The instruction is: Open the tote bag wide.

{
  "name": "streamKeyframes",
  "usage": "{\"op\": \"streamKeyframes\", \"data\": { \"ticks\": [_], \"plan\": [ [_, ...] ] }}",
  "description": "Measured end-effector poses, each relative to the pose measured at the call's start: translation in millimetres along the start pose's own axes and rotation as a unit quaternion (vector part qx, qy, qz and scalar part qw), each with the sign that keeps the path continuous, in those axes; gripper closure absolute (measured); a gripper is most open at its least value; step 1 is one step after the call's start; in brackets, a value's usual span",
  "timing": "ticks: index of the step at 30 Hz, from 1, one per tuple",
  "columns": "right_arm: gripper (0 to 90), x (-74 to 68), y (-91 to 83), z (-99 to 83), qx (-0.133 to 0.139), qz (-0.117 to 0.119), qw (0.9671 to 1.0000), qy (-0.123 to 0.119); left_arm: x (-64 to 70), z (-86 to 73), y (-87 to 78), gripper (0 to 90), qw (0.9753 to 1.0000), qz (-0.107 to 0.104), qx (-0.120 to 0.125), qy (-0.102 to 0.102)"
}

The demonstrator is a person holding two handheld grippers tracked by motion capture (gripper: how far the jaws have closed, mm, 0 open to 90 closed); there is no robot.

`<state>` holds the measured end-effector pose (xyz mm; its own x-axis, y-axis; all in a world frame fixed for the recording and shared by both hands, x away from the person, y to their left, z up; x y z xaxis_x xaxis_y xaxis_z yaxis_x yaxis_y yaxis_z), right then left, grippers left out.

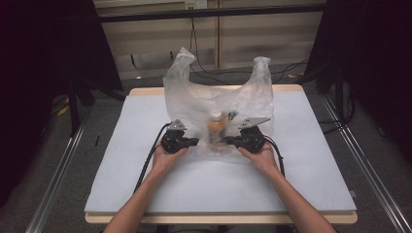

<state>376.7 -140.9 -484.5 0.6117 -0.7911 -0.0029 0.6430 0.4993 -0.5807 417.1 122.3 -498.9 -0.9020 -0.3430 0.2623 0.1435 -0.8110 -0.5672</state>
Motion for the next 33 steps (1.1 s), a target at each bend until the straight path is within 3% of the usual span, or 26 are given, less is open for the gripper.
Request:
{"op": "streamKeyframes", "data": {
  "ticks": [1,5,8,14,17,20,23,28,33],
  "plan": [
    [90.0,-0.2,3.0,-3.7,-0.011,-0.002,0.9999,0.000,-1.2,-1.0,-1.4,90.0,0.9999,0.004,-0.010,0.003],
    [90.0,0.6,13.9,-15.1,-0.053,0.002,0.9986,-0.003,-2.0,-4.6,-1.4,90.0,0.9999,0.003,-0.012,-0.005],
    [90.0,0.4,13.5,-14.6,-0.059,0.004,0.9982,0.003,0.2,-2.8,-3.9,90.0,1.0000,-0.005,0.000,-0.002],
    [90.0,-4.4,8.2,-14.1,-0.064,0.008,0.9978,-0.013,15.1,8.7,-17.1,90.0,0.9994,-0.015,0.026,0.016],
    [90.0,-4.4,-3.5,-8.4,-0.041,0.014,0.9990,-0.008,23.8,15.9,-26.8,90.0,0.9984,-0.019,0.050,0.018],
    [90.0,-1.3,-20.4,5.7,-0.009,0.014,0.9999,-0.002,32.8,24.9,-37.7,90.0,0.9967,-0.020,0.072,0.032],
    [90.0,3.5,-37.7,22.1,0.022,0.012,0.9997,0.005,43.1,37.2,-50.1,90.0,0.9940,-0.025,0.098,0.044],
    [90.0,12.6,-62.5,51.6,0.067,-0.001,0.9977,0.005,64.0,58.3,-61.9,90.0,0.9887,-0.037,0.126,0.071],
    [90.0,21.5,-80.7,86.0,0.105,-0.012,0.9944,0.008,75.3,89.4,-67.7,90.0,0.9831,-0.047,0.149,0.096]
  ]
}}
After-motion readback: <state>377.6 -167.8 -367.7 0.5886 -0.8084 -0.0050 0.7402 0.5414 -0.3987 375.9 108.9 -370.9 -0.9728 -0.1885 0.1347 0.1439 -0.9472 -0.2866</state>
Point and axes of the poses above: each handheld gripper's, and its own axes: y roughly forward along the jaws, z roughly out of its top, x roughly to its right, the point moved 2 cm from there along y, roughly forward along the jaws, and after that the axes turned 12 degrees about -z, right-handed, at the moved point
